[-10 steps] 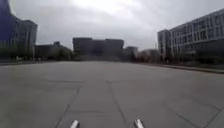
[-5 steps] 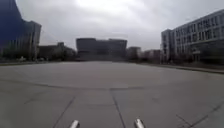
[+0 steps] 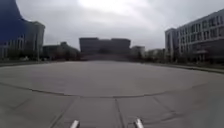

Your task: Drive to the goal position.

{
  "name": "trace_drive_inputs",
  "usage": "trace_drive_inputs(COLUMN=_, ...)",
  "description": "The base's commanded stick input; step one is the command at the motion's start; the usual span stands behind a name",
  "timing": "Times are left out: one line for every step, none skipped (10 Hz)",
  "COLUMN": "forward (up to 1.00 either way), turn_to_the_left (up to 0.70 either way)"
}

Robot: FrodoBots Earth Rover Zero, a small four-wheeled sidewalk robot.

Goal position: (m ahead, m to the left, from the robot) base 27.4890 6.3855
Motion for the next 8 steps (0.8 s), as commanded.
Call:
trace_drive_inputs(forward=1.0, turn_to_the_left=-0.34)
trace_drive_inputs(forward=1.0, turn_to_the_left=-0.34)
trace_drive_inputs(forward=1.0, turn_to_the_left=-0.34)
trace_drive_inputs(forward=1.0, turn_to_the_left=-0.34)
trace_drive_inputs(forward=1.0, turn_to_the_left=-0.34)
trace_drive_inputs(forward=1.0, turn_to_the_left=-0.22)
trace_drive_inputs(forward=1.0, turn_to_the_left=-0.04)
trace_drive_inputs(forward=1.0, turn_to_the_left=0.06)
